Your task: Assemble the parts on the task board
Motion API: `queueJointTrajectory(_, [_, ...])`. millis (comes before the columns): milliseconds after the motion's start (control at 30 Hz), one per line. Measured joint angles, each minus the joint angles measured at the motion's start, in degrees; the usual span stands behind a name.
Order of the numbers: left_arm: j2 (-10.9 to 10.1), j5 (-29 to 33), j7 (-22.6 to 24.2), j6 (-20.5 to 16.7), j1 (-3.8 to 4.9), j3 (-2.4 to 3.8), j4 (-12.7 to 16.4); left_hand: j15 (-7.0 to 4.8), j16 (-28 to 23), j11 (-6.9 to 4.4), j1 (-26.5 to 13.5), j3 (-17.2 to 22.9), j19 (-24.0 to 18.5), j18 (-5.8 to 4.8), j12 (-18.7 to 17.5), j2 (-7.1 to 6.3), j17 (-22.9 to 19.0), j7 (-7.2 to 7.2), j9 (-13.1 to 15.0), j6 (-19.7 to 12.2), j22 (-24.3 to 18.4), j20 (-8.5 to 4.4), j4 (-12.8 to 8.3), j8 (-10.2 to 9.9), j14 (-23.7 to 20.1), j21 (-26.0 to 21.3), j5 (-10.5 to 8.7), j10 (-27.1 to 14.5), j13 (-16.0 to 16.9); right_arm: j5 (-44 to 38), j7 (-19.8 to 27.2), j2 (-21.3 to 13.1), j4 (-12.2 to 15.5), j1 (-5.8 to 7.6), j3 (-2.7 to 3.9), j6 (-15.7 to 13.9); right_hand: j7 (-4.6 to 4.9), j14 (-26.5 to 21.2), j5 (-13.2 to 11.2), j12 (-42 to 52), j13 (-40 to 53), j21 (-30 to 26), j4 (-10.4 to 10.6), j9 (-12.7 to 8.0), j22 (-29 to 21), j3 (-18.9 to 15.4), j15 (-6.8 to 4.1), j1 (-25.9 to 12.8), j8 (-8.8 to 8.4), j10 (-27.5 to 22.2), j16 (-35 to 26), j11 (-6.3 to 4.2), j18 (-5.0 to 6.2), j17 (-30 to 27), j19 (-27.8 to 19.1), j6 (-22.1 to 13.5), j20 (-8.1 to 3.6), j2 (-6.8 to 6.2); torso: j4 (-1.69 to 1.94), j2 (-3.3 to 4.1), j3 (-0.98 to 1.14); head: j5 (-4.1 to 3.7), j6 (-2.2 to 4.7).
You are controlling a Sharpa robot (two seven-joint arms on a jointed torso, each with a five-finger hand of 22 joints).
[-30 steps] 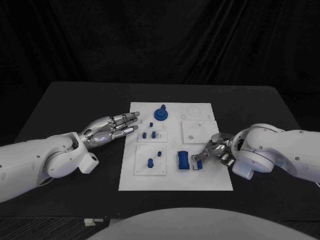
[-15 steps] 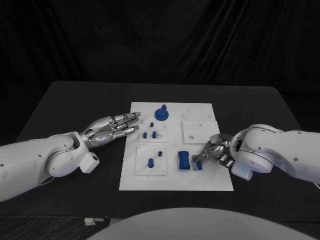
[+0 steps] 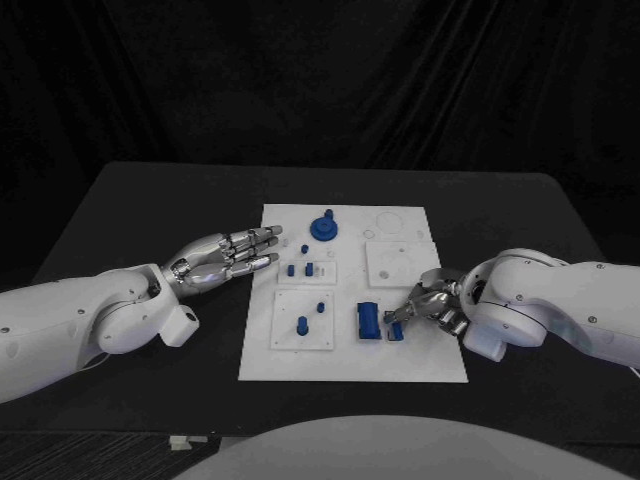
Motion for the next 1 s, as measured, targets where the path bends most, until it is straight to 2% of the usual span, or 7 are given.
queueJointTrajectory(133, [0.0, 0.0, -0.1, 0.1, -0.18, -0.01, 0.0, 0.00, 0.0, 0.00, 0.0, 0.0, 0.0, 0.00, 0.0, 0.00, 0.0, 0.00, 0.0, 0.0, 0.0, 0.00, 0.0, 0.0, 0.0, 0.0, 0.00, 0.0, 0.0, -0.2, 0.0, 0.1, 0.0, 0.00, 0.00, 0.1, 0.00, 0.0, -2.0, 0.0, 0.0, 0.0, 1.4, 0.2, 0.0, -1.3, 0.00, -0.9, 0.23, 0.0, 0.0, 0.00, 0.00, 0.0, 0.0, 0.0, 0.00, 0.07, 0.00, 0.00, -0.01, 0.03, 0.00])
queueJointTrajectory(300, [0.0, 0.0, -0.2, 0.2, -0.43, -0.02, 0.0, 0.00, 0.0, 0.00, 0.2, 0.2, 0.0, 0.00, 0.0, 0.21, 0.0, 0.00, 0.0, 0.0, 0.1, 0.00, -0.2, 0.0, 0.0, 0.0, 0.23, 0.0, 0.0, -0.4, 0.0, 0.1, -0.1, 0.00, 0.00, 0.2, 0.00, 0.0, -3.1, 0.0, 0.0, -0.2, 3.2, 0.5, 0.0, -3.2, 0.00, -2.7, 0.50, 0.0, 0.0, 0.00, 0.00, 0.0, 0.0, 0.0, 0.00, -1.06, 0.00, -0.01, -0.01, 0.12, 0.00])
queueJointTrajectory(700, [-0.3, 0.0, -0.3, 0.3, -0.77, -0.01, 0.0, 0.00, 0.0, 0.00, 0.4, 0.2, 0.0, -0.01, 0.0, -0.02, 0.0, 0.20, 0.0, 0.2, 0.0, 0.00, -0.2, 0.0, 0.0, 0.0, 0.23, 0.0, 0.0, -0.5, 0.1, -1.2, 1.1, -0.01, 0.02, -0.1, -0.01, 0.0, -5.5, 0.0, 0.0, -0.5, 6.4, 1.3, 0.0, -7.2, -0.01, -3.6, 1.34, 0.0, 0.0, 0.00, 0.00, 0.0, 0.0, -0.4, -0.01, -0.70, 0.00, 0.00, -0.01, 0.45, 0.00])
queueJointTrajectory(800, [-0.4, 0.0, -0.3, 0.3, -0.79, -0.01, 0.1, 0.00, 0.0, 0.00, 0.4, 0.2, 0.0, 0.00, 0.0, -0.02, 0.0, 0.20, 0.0, 0.2, 0.0, 0.00, -0.2, 0.0, 0.0, 0.0, 0.23, 0.0, 0.0, -1.0, 0.5, -2.7, 2.4, 0.01, 0.02, -0.7, -0.40, -0.1, -1.9, 0.0, 0.0, -0.5, 6.3, 3.3, 0.0, -7.7, -0.46, -2.5, 3.76, 0.0, 0.2, -0.31, 0.00, 0.0, 0.2, -0.8, -0.22, 0.08, 0.00, -0.01, 0.00, 0.51, 0.00])
queueJointTrajectory(867, [-0.5, 0.0, -0.3, 0.3, -0.79, -0.01, 0.1, 0.00, 0.0, 0.00, 0.4, 0.3, 0.0, 0.00, 0.0, -0.02, 0.0, 0.20, 0.0, 0.2, 0.0, 0.00, -0.3, 0.0, 0.0, 0.0, 0.23, 0.0, 0.0, -2.1, 1.0, -3.8, 3.5, 0.11, 0.02, -1.2, -0.63, -0.1, -1.3, 0.0, 0.0, -0.5, 5.7, 5.5, 0.0, -8.3, -0.81, -0.7, 6.31, 0.0, 0.3, -0.68, 0.01, 0.0, 0.2, -1.1, -0.69, 0.06, 0.00, -0.01, 0.00, 0.52, 0.00])
queueJointTrajectory(933, [-0.6, 0.0, -0.3, 0.3, -0.79, -0.01, 0.1, 0.00, 0.0, 0.00, 0.4, 0.3, 0.0, 0.00, 0.0, -0.02, 0.0, 0.20, 0.0, 0.2, 0.0, 0.00, -0.3, 0.0, 0.0, 0.0, 0.23, 0.0, 0.0, -3.9, 1.6, -4.8, 4.7, 0.22, 0.02, -1.5, -1.52, -0.1, -2.0, 0.0, 0.0, -0.3, 5.4, 11.6, 0.0, -9.6, -1.34, 1.6, 12.37, 0.0, 0.3, -1.25, 0.00, 0.0, 0.1, -3.1, -1.17, 0.00, 0.00, -0.01, -0.01, 0.55, 0.00])
queueJointTrajectory(1000, [-0.6, 0.0, -0.3, 0.3, -0.80, -0.01, 0.1, 0.00, 0.0, 0.00, 0.4, 0.3, 0.0, 0.00, 0.0, -0.02, 0.0, 0.20, 0.0, 0.2, 0.0, 0.00, -0.3, 0.0, 0.0, 0.0, 0.23, 0.0, 0.0, -5.8, 2.1, -5.6, 5.7, 0.30, 0.02, -1.5, -2.20, -0.1, -3.3, 0.0, 0.0, -0.1, 6.3, 19.4, 0.0, -11.0, -1.94, 4.0, 19.54, 0.0, 0.3, -2.05, 0.00, 0.0, 0.1, -6.3, -1.58, 0.20, -0.01, -0.01, 0.00, 0.51, 0.00])
